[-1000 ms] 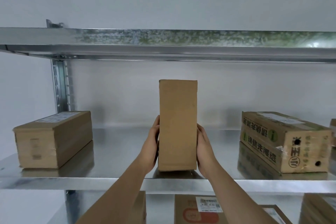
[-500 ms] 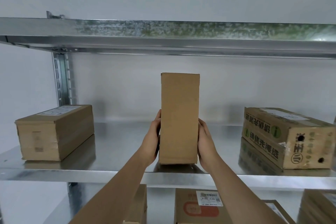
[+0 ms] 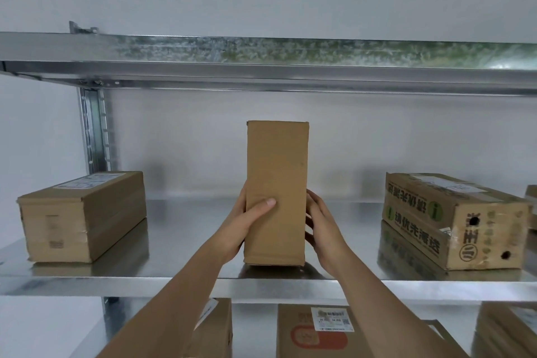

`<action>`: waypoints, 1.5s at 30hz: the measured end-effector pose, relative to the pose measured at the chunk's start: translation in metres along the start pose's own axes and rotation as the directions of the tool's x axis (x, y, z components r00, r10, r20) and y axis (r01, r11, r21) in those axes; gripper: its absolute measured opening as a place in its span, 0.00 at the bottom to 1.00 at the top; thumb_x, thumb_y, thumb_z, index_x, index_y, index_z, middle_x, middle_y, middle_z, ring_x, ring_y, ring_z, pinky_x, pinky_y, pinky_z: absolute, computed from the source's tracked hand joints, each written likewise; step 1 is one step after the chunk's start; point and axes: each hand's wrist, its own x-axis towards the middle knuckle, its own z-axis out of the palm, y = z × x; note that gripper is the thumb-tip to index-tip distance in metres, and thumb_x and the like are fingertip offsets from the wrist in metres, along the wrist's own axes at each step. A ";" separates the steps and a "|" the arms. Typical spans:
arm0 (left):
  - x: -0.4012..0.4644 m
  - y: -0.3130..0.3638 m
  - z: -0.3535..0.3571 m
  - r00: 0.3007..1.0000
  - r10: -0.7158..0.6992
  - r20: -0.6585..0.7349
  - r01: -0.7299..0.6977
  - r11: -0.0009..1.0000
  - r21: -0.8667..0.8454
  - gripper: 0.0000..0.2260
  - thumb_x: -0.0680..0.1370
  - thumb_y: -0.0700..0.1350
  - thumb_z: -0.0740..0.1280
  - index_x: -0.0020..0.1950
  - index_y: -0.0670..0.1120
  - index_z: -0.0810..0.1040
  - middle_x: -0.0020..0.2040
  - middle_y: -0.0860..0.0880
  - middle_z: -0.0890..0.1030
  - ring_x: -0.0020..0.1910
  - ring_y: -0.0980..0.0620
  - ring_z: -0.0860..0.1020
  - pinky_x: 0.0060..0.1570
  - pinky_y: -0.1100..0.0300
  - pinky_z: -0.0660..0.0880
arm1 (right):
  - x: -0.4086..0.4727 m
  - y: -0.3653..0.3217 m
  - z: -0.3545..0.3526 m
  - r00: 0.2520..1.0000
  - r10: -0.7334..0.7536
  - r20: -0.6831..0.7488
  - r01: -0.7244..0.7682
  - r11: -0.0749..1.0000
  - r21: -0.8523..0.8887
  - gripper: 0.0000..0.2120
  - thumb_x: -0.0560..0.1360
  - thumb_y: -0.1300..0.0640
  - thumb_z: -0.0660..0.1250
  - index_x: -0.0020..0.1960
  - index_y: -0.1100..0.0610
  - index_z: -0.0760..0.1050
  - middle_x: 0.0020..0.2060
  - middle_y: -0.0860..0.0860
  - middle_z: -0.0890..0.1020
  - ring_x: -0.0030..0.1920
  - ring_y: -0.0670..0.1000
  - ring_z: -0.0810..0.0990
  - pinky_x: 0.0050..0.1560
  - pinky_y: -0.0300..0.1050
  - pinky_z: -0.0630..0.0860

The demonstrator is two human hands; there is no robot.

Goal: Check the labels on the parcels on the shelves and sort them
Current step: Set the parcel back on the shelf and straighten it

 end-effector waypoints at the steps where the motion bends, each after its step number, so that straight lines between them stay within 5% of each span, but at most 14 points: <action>1: 0.000 0.000 -0.001 1.000 0.004 -0.003 -0.004 1.000 -0.002 0.29 0.74 0.57 0.74 0.73 0.58 0.68 0.61 0.55 0.83 0.57 0.53 0.84 0.53 0.58 0.79 | 0.001 0.001 -0.002 1.000 0.028 0.005 -0.028 1.000 -0.013 0.28 0.73 0.28 0.65 0.71 0.35 0.69 0.67 0.42 0.78 0.70 0.48 0.73 0.73 0.59 0.69; 3: 0.000 -0.001 -0.003 1.000 0.015 0.000 -0.015 1.000 -0.006 0.30 0.74 0.57 0.76 0.73 0.57 0.69 0.62 0.54 0.83 0.59 0.52 0.83 0.54 0.57 0.79 | 0.005 0.006 -0.006 0.996 0.089 0.020 -0.087 0.995 -0.053 0.39 0.64 0.21 0.66 0.72 0.32 0.67 0.69 0.40 0.75 0.72 0.48 0.70 0.74 0.60 0.66; 7: 0.000 -0.001 -0.004 1.000 0.001 -0.024 -0.001 1.000 -0.029 0.31 0.70 0.58 0.76 0.71 0.56 0.72 0.60 0.53 0.84 0.57 0.51 0.84 0.55 0.54 0.79 | 0.011 0.011 -0.010 0.968 0.239 0.080 -0.240 0.971 0.011 0.41 0.61 0.19 0.68 0.70 0.36 0.72 0.70 0.42 0.75 0.74 0.48 0.68 0.76 0.58 0.64; 13: -0.003 0.007 0.001 0.999 0.012 -0.030 -0.014 0.997 -0.082 0.23 0.71 0.55 0.73 0.65 0.54 0.76 0.54 0.53 0.87 0.52 0.52 0.86 0.47 0.57 0.80 | 0.002 -0.005 -0.011 0.981 0.182 0.068 -0.176 0.980 -0.090 0.25 0.73 0.25 0.59 0.65 0.36 0.72 0.62 0.44 0.77 0.65 0.43 0.73 0.75 0.56 0.63; 22: -0.004 0.003 0.004 0.999 0.033 -0.043 -0.036 0.997 -0.071 0.28 0.71 0.58 0.78 0.68 0.55 0.74 0.57 0.53 0.85 0.54 0.51 0.85 0.51 0.54 0.80 | 0.002 -0.014 -0.017 0.983 0.174 0.056 -0.166 0.978 -0.129 0.33 0.69 0.20 0.58 0.71 0.33 0.68 0.71 0.40 0.71 0.76 0.47 0.65 0.77 0.59 0.60; 29: -0.003 0.003 -0.003 0.999 0.048 -0.007 -0.048 0.998 -0.030 0.29 0.70 0.57 0.78 0.69 0.56 0.74 0.58 0.53 0.85 0.55 0.51 0.85 0.53 0.53 0.80 | 0.001 -0.024 -0.008 0.993 0.115 0.024 -0.108 0.975 -0.193 0.25 0.77 0.27 0.55 0.67 0.38 0.74 0.64 0.45 0.79 0.65 0.47 0.76 0.69 0.55 0.73; 32: -0.002 0.008 -0.009 0.998 0.056 -0.009 -0.055 0.998 0.021 0.37 0.66 0.70 0.73 0.73 0.60 0.71 0.65 0.55 0.81 0.62 0.53 0.82 0.62 0.50 0.78 | -0.001 -0.038 -0.004 0.997 0.080 0.024 -0.075 0.983 -0.165 0.17 0.84 0.39 0.54 0.61 0.41 0.79 0.56 0.46 0.84 0.58 0.47 0.82 0.67 0.54 0.76; 34: 0.000 0.015 -0.011 0.999 0.053 -0.005 -0.053 0.998 0.029 0.43 0.64 0.82 0.62 0.75 0.63 0.69 0.71 0.57 0.76 0.71 0.53 0.75 0.74 0.44 0.67 | -0.002 -0.046 -0.004 0.998 0.054 0.028 -0.049 0.987 -0.153 0.17 0.85 0.42 0.53 0.58 0.41 0.80 0.53 0.46 0.85 0.57 0.49 0.82 0.65 0.54 0.77; 37: 0.002 0.031 -0.009 0.996 0.057 -0.064 -0.055 0.998 0.026 0.38 0.71 0.78 0.47 0.72 0.59 0.72 0.73 0.56 0.74 0.74 0.51 0.70 0.79 0.38 0.52 | -0.004 -0.053 -0.006 1.000 0.009 0.004 -0.009 0.994 -0.110 0.17 0.86 0.47 0.51 0.55 0.43 0.79 0.51 0.46 0.85 0.57 0.49 0.82 0.61 0.54 0.78; 40: 0.003 0.044 -0.007 0.993 0.064 -0.101 -0.063 0.998 0.016 0.35 0.75 0.72 0.49 0.65 0.48 0.76 0.66 0.51 0.81 0.68 0.50 0.77 0.77 0.39 0.59 | -0.002 -0.057 -0.008 0.999 -0.045 -0.002 0.045 0.996 -0.078 0.16 0.85 0.49 0.53 0.62 0.44 0.78 0.56 0.45 0.84 0.59 0.47 0.81 0.59 0.51 0.78; 43: 0.004 0.050 -0.004 0.997 0.036 -0.072 -0.037 0.999 -0.021 0.29 0.82 0.66 0.46 0.60 0.51 0.82 0.56 0.49 0.86 0.55 0.51 0.84 0.60 0.50 0.77 | 0.003 -0.059 -0.008 0.998 -0.067 -0.007 0.067 0.997 -0.033 0.15 0.84 0.48 0.57 0.66 0.49 0.77 0.61 0.45 0.82 0.64 0.46 0.79 0.63 0.52 0.77; 45: 0.008 0.048 -0.007 0.996 0.049 -0.075 -0.052 0.998 -0.035 0.28 0.84 0.65 0.46 0.64 0.52 0.80 0.56 0.48 0.86 0.53 0.51 0.85 0.54 0.55 0.79 | 0.005 -0.060 -0.006 0.997 -0.072 -0.014 0.072 0.997 -0.016 0.15 0.84 0.47 0.58 0.64 0.52 0.77 0.61 0.44 0.82 0.65 0.45 0.78 0.67 0.54 0.75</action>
